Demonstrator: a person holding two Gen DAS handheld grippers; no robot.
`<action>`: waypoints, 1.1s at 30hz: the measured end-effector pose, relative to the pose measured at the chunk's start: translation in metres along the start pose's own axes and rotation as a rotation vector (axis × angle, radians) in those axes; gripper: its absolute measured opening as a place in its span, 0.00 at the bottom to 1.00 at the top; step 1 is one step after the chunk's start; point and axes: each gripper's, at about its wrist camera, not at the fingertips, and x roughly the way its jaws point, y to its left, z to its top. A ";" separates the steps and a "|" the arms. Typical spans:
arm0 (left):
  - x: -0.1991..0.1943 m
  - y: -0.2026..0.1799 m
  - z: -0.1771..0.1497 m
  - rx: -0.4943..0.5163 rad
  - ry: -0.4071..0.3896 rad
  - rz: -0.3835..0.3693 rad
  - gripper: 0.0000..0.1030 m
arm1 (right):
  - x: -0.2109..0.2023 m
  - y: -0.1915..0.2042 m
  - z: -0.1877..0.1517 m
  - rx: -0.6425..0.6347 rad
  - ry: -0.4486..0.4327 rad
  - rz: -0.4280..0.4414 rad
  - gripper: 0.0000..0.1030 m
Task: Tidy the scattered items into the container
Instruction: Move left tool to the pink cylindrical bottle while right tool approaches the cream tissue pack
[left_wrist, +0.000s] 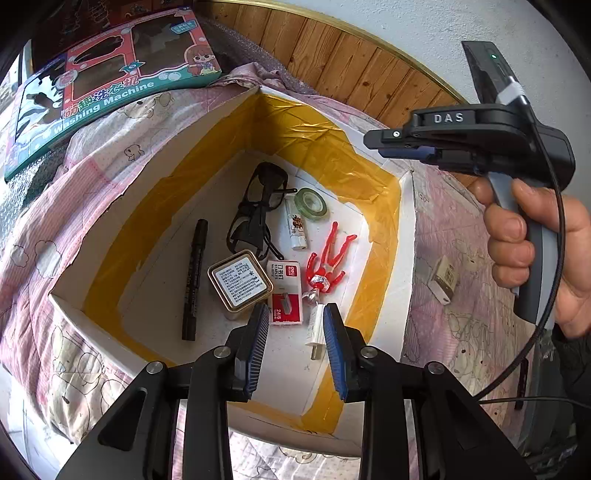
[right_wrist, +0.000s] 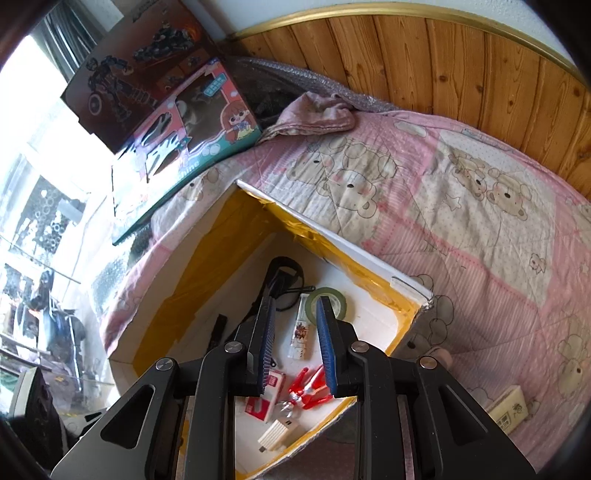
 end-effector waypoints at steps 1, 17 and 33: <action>-0.001 0.000 0.001 -0.002 -0.004 0.004 0.31 | -0.005 0.000 -0.005 0.006 -0.008 0.015 0.24; -0.013 -0.057 0.007 0.131 -0.009 0.132 0.31 | -0.060 -0.031 -0.097 0.140 -0.071 0.116 0.26; -0.004 -0.155 -0.006 0.313 0.012 0.025 0.32 | -0.109 -0.121 -0.195 0.455 -0.161 0.061 0.26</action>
